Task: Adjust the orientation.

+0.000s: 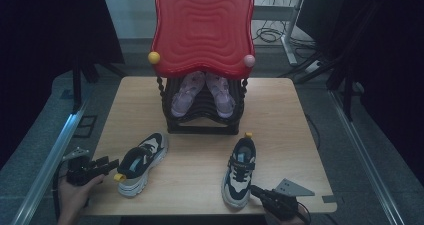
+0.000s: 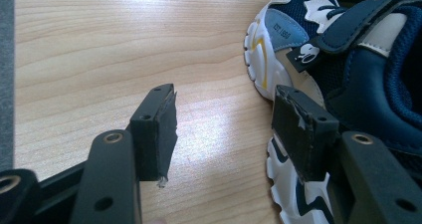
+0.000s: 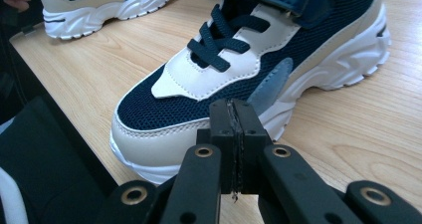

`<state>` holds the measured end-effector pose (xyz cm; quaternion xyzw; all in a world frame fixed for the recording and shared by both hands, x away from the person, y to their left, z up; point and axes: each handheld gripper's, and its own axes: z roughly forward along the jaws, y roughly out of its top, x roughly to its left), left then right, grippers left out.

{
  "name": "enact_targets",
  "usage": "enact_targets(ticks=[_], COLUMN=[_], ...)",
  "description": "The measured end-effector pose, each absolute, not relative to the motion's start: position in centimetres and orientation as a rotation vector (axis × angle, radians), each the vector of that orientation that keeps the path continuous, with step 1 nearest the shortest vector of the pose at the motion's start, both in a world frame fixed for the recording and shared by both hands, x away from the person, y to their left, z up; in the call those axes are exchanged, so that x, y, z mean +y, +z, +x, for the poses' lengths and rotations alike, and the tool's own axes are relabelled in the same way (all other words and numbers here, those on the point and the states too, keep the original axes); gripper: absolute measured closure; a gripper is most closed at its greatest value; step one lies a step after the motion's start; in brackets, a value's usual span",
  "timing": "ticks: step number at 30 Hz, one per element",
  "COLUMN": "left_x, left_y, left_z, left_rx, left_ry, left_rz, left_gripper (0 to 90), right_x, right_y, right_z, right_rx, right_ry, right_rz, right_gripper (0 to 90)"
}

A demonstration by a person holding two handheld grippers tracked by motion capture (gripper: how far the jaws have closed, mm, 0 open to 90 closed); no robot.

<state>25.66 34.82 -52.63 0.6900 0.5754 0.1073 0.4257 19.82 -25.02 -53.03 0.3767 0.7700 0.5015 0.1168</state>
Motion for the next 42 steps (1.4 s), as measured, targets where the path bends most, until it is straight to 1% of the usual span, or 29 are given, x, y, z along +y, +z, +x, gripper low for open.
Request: enact_targets(ticks=[22,42], left_x=[35.3,35.4], left_y=[-52.7,-52.5], left_z=[25.7,25.5], left_rx=[1.450,1.453], left_ry=[0.265,0.263], left_rz=[1.714,1.705], left_gripper=[43.1,43.1], right_x=[-21.5,-17.8], right_y=[-52.8,-52.1], right_z=[20.4,21.9], right_rx=[2.271,2.277], right_ry=[1.433,1.368], right_rz=[1.067,0.976], right_gripper=[88.9,88.9])
